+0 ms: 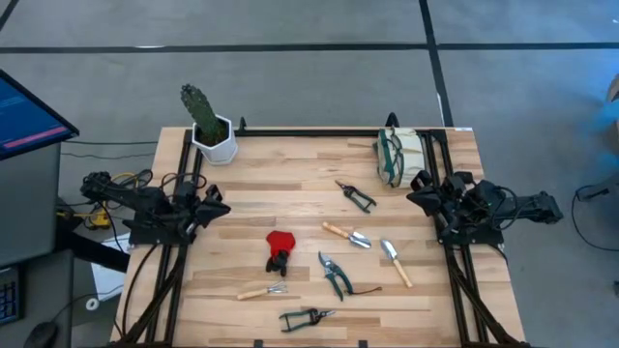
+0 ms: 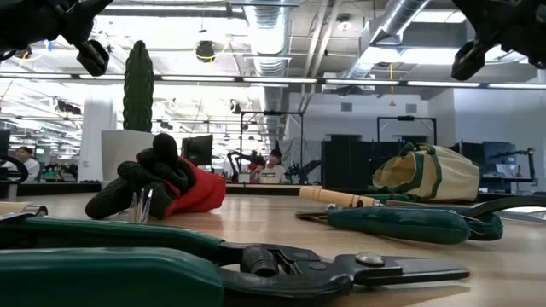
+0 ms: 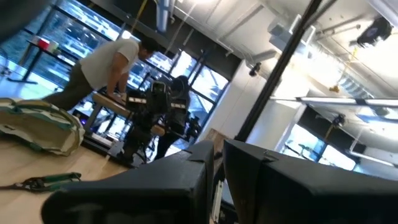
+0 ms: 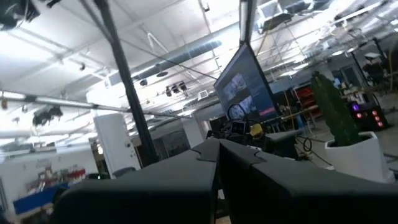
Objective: Pick & Place Garden tools in Gardening bag
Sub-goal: Move the gardening bag to the top middle of the table
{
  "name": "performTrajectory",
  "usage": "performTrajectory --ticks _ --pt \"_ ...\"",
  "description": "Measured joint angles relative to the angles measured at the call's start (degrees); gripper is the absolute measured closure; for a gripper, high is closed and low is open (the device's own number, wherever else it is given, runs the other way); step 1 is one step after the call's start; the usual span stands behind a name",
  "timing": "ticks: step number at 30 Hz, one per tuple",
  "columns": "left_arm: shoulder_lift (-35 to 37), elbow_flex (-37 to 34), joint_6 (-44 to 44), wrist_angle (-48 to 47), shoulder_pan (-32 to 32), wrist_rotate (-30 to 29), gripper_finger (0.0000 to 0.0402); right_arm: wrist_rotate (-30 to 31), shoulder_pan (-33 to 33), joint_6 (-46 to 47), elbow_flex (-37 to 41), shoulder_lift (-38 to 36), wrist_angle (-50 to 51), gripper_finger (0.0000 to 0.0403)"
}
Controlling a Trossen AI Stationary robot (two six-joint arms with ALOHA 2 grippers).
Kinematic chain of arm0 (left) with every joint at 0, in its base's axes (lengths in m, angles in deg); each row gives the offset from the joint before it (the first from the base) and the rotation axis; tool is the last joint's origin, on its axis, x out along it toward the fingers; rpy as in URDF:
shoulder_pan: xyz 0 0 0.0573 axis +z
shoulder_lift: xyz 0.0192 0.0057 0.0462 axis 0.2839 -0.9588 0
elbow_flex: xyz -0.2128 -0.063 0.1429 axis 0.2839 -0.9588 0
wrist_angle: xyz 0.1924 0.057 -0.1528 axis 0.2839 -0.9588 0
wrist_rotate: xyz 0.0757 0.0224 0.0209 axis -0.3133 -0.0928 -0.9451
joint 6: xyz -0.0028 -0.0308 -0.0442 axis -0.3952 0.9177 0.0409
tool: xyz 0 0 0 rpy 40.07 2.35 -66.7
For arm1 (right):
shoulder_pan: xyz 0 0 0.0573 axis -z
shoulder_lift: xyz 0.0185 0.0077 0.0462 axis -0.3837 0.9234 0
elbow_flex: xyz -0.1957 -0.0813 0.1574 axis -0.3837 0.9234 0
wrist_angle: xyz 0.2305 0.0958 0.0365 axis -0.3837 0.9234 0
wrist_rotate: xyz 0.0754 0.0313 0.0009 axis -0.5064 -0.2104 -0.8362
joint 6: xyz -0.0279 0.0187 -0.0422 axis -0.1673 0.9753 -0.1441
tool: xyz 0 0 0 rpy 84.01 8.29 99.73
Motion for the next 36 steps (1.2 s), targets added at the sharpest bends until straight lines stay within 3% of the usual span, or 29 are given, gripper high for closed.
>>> performTrajectory --ticks 10,15,28,36 --pt "-1.9 3.1 -3.2 1.5 0.0 -4.1 0.0376 0.1 0.0 0.2 -1.6 0.2 0.8 0.0402" --pt "-8.2 6.4 -6.6 1.5 0.0 -7.1 0.0376 0.7 0.0 0.1 -2.4 0.9 2.0 0.0402" --pt "-26.5 18.5 -12.9 1.4 0.0 -12.3 0.0376 9.3 0.0 2.8 -2.7 5.1 2.4 0.0402" --pt "-29.4 22.4 -18.1 1.4 0.0 -15.8 0.0376 12.4 0.0 1.4 -13.6 10.1 15.7 0.0402"
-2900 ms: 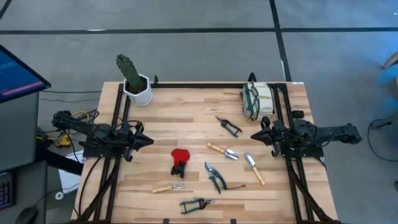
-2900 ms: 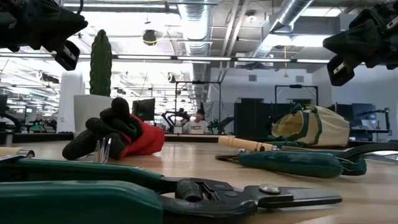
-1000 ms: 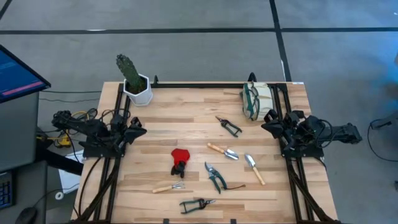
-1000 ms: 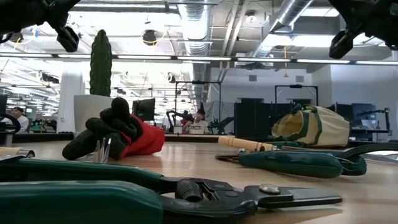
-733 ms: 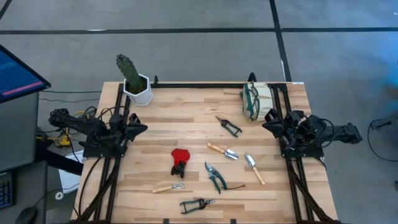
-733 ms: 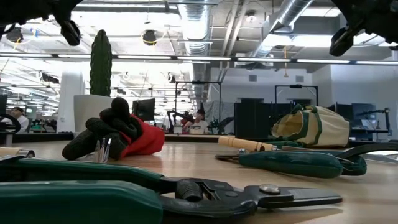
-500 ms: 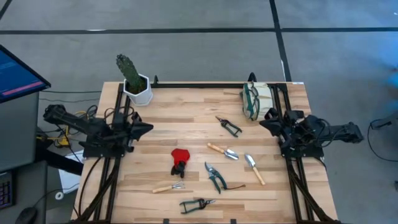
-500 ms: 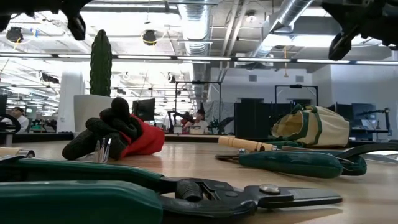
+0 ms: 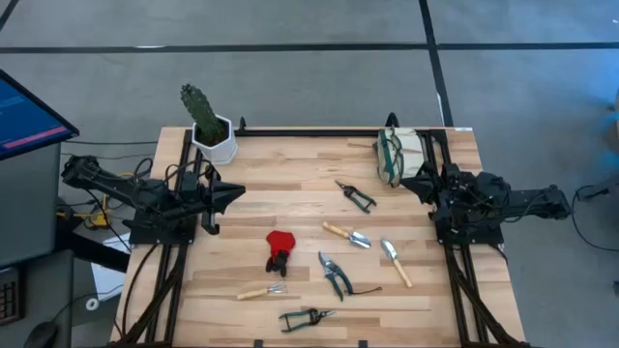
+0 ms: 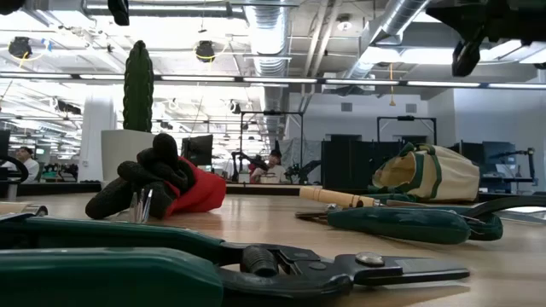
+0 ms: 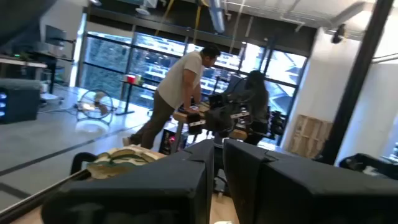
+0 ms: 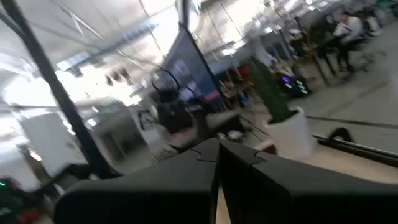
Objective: Pick & Place Garden tools in Gardening bag
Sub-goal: Move the gardening bag to the top middle of the table
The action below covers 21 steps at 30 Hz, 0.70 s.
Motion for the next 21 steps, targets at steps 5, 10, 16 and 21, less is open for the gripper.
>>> performTrajectory --ticks 5,10,16,21 --pt "-0.2 0.0 3.5 -0.2 0.0 -4.3 0.0376 3.3 0.0 -0.3 -9.6 7.2 12.0 0.0402" --pt "-1.9 0.0 3.0 -0.5 0.0 -7.6 0.0376 7.3 0.0 -0.4 -17.4 16.3 21.0 0.0402" --pt "-4.1 0.0 2.4 -0.6 0.0 -15.2 0.0376 10.3 0.0 -0.3 -24.3 26.8 26.3 0.0403" --pt "-5.4 0.0 2.7 -0.5 0.0 -16.1 0.0376 15.3 0.2 4.4 -29.7 36.3 32.5 0.0403"
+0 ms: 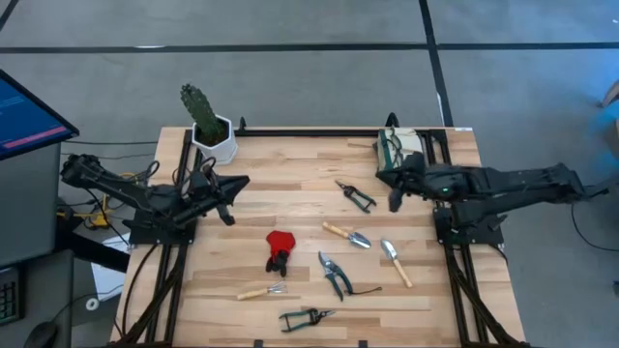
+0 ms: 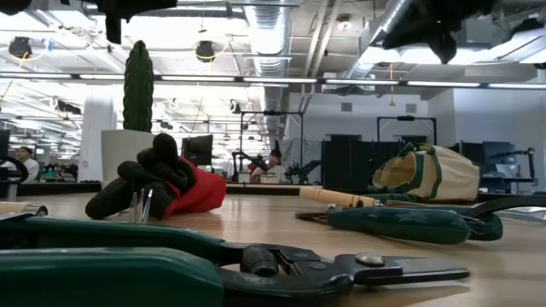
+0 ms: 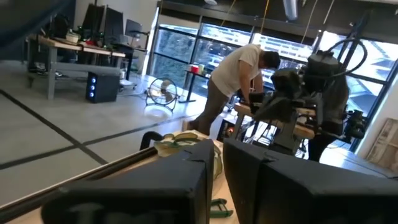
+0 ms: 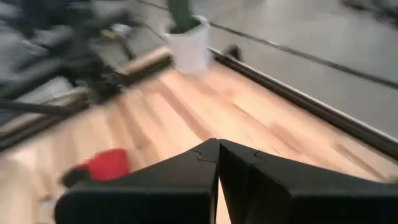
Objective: Pick & Place Garden tools in Gardening bag
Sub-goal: Move the gardening bag to the top middle of the table
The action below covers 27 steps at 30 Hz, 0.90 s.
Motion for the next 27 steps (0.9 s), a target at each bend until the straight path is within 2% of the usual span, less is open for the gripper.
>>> performTrajectory --ticks 2,5,10,14,18,23,27 --pt "-0.1 0.0 0.1 -0.2 0.0 0.0 0.0376 2.4 0.7 5.1 -2.7 3.0 4.6 0.0403" --pt "-0.8 0.0 0.3 -0.1 0.0 -0.2 0.0376 2.7 2.4 11.5 -6.6 7.7 13.0 0.0403" --pt "-2.5 0.0 1.0 -0.8 0.1 -0.3 0.0376 2.6 5.0 13.8 -12.5 13.4 24.5 0.0403" --pt "-4.6 0.0 1.2 -1.4 0.1 -0.2 0.0376 2.5 6.3 7.0 -14.8 16.6 25.0 0.0403" --pt "-6.3 -0.6 1.3 -1.4 0.1 0.1 0.0376 2.4 7.6 6.4 -15.4 19.0 24.9 0.0403" --pt "-7.6 -0.9 1.3 -1.6 0.1 0.0 0.0376 1.5 10.9 16.5 -15.4 20.8 26.9 0.0403" --pt "-7.6 -0.9 2.1 -1.5 0.1 0.0 0.0376 -1.8 16.6 22.4 -15.4 20.9 31.6 0.0403"
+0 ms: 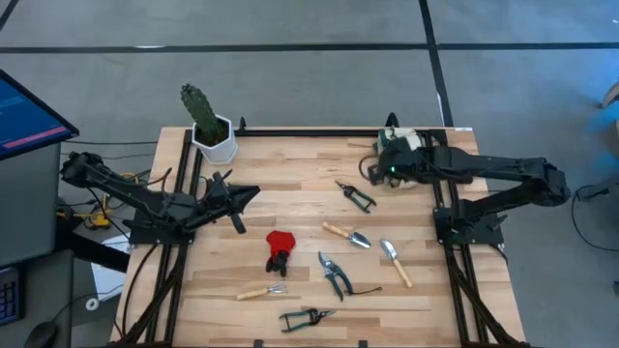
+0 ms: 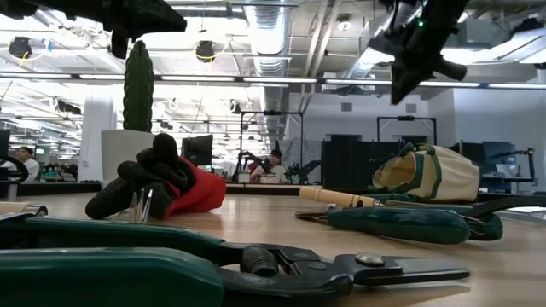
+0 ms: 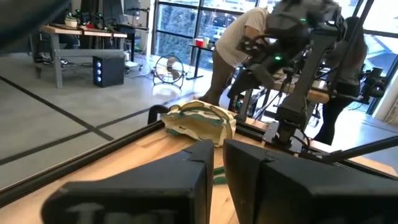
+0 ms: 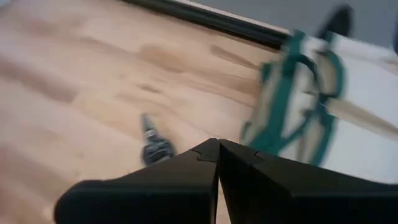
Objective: Pick & Place Garden tools in Gardening bag
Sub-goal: Move the gardening bag to the top middle of the table
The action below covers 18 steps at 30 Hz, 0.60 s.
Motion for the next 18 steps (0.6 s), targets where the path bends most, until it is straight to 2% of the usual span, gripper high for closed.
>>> performTrajectory --ticks 4,15,18 --pt "0.0 0.0 0.0 -0.2 0.0 0.0 0.0376 -2.8 5.9 -2.7 0.0 0.0 0.8 0.0403" --pt "0.0 0.0 -4.2 -2.6 0.0 -0.2 0.0376 -18.1 18.4 -3.7 3.6 0.1 -4.1 0.0403" --pt "0.0 0.0 -7.7 -2.8 0.0 -0.2 0.0376 -18.3 20.0 -3.7 4.6 0.1 -5.6 0.0403"
